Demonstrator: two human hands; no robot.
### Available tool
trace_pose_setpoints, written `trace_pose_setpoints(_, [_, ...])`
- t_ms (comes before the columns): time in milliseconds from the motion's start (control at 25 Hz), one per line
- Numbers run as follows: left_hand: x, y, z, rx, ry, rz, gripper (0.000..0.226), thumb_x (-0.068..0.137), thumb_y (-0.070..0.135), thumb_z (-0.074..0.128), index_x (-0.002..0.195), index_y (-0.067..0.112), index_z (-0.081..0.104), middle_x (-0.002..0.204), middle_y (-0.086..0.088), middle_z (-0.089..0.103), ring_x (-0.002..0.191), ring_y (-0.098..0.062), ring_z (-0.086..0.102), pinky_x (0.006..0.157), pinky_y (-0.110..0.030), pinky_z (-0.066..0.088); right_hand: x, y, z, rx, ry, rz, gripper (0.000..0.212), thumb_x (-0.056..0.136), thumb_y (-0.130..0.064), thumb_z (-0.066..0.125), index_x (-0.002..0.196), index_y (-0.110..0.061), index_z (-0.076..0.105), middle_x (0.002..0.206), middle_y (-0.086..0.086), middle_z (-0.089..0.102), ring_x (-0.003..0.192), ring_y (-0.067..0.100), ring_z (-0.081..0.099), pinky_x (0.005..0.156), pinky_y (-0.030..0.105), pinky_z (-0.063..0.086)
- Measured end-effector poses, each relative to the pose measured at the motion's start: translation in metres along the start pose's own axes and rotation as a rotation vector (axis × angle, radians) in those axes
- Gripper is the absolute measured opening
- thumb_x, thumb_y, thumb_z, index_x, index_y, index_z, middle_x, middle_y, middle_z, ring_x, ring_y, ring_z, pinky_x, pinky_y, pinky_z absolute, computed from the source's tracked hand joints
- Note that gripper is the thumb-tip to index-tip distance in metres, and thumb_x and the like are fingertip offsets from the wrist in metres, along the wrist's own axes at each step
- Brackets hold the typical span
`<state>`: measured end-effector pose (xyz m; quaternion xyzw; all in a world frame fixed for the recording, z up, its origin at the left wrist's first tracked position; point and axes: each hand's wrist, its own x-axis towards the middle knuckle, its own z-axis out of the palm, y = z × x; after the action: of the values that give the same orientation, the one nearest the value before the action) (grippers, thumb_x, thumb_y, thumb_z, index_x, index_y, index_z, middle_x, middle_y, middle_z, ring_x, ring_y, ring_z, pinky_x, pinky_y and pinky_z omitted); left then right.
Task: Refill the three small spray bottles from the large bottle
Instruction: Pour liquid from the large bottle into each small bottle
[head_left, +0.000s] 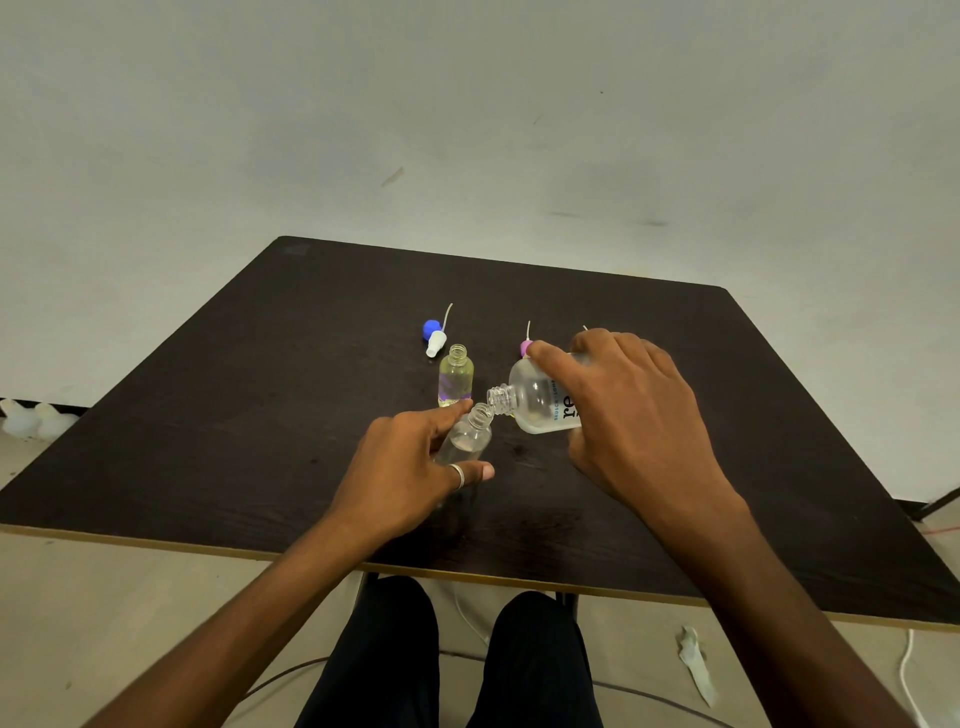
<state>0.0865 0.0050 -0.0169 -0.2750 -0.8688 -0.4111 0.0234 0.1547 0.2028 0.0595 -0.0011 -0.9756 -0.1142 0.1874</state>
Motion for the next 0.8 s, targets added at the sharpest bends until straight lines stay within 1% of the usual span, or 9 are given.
trace_pose_setpoints(120, [-0.0003,-0.0004,0.0002,-0.004,-0.003,0.010,0.076,0.074,0.045,0.081,0.142,0.029,0.051,0.127,0.005,0.068,0.110,-0.005,0.065,0.095,-0.024,0.053,-0.0004,-0.0007,-0.0011,-0.004,0.010,0.004,0.080,0.070,-0.022,0.079,0.140,-0.034,0.042,0.127,0.007,0.056,0.118,0.030,0.053,0.098,0.042,0.043])
trace_pose_setpoints(240, [-0.0006,-0.0007,0.0004,-0.021,0.007,0.021,0.074,0.074,0.045,0.082,0.140,0.030,0.054,0.124,0.008,0.069,0.107,-0.001,0.065,0.091,-0.016,0.051,-0.0007,-0.0011,-0.0013,-0.005,0.015,0.004,0.080,0.069,-0.021,0.079,0.139,-0.035,0.043,0.126,0.006,0.056,0.117,0.030,0.053,0.097,0.042,0.043])
trace_pose_setpoints(400, [-0.0011,0.0015,-0.0002,-0.044,0.005,0.009,0.070,0.074,0.041,0.083,0.138,0.031,0.057,0.117,0.013,0.071,0.093,0.014,0.062,0.078,0.001,0.042,-0.0001,-0.0011,-0.0003,-0.006,0.017,0.003,0.080,0.068,-0.021,0.080,0.138,-0.034,0.043,0.126,0.007,0.057,0.117,0.030,0.054,0.097,0.042,0.044])
trace_pose_setpoints(480, [-0.0021,0.0042,-0.0008,-0.071,-0.001,0.010,0.066,0.074,0.038,0.084,0.135,0.031,0.059,0.113,0.015,0.072,0.087,0.021,0.059,0.076,0.003,0.041,0.0001,-0.0013,-0.0004,-0.008,0.015,0.002,0.081,0.069,-0.022,0.081,0.139,-0.034,0.043,0.126,0.007,0.057,0.117,0.030,0.054,0.097,0.042,0.044])
trace_pose_setpoints(520, [-0.0026,0.0052,-0.0010,-0.082,-0.002,0.013,0.063,0.074,0.036,0.085,0.133,0.032,0.061,0.110,0.017,0.073,0.088,0.022,0.059,0.077,0.003,0.041,0.0000,-0.0013,-0.0003,-0.010,0.012,0.001,0.080,0.069,-0.022,0.080,0.139,-0.034,0.042,0.126,0.007,0.057,0.117,0.030,0.054,0.097,0.042,0.044])
trace_pose_setpoints(600, [-0.0037,0.0067,-0.0014,-0.109,-0.002,0.014,0.057,0.074,0.035,0.085,0.128,0.033,0.064,0.100,0.020,0.074,0.090,0.016,0.063,0.077,0.000,0.044,-0.0004,-0.0014,-0.0003,-0.008,0.023,0.001,0.079,0.070,-0.021,0.080,0.139,-0.034,0.043,0.126,0.007,0.057,0.117,0.029,0.054,0.097,0.042,0.044])
trace_pose_setpoints(680, [-0.0044,0.0069,-0.0013,-0.132,-0.005,0.010,0.051,0.074,0.034,0.085,0.122,0.034,0.068,0.093,0.020,0.074,0.091,0.007,0.067,0.078,-0.006,0.049,-0.0008,-0.0013,-0.0008,-0.003,0.029,0.001,0.079,0.070,-0.021,0.080,0.139,-0.034,0.043,0.126,0.007,0.057,0.117,0.030,0.054,0.097,0.042,0.044])
trace_pose_setpoints(760, [-0.0043,0.0061,-0.0001,-0.135,-0.008,0.010,0.047,0.074,0.034,0.085,0.119,0.034,0.069,0.094,0.015,0.075,0.091,-0.004,0.069,0.077,-0.013,0.052,-0.0009,-0.0014,-0.0010,-0.004,0.021,-0.002,0.080,0.069,-0.021,0.080,0.139,-0.034,0.043,0.127,0.007,0.057,0.117,0.030,0.053,0.098,0.042,0.043])
trace_pose_setpoints(800, [-0.0042,0.0057,0.0005,-0.138,-0.009,0.009,0.046,0.074,0.034,0.085,0.117,0.034,0.069,0.095,0.013,0.076,0.090,-0.006,0.070,0.077,-0.013,0.053,-0.0008,-0.0015,-0.0011,-0.007,0.018,-0.002,0.080,0.069,-0.021,0.080,0.139,-0.034,0.042,0.127,0.007,0.057,0.118,0.030,0.053,0.098,0.042,0.043])
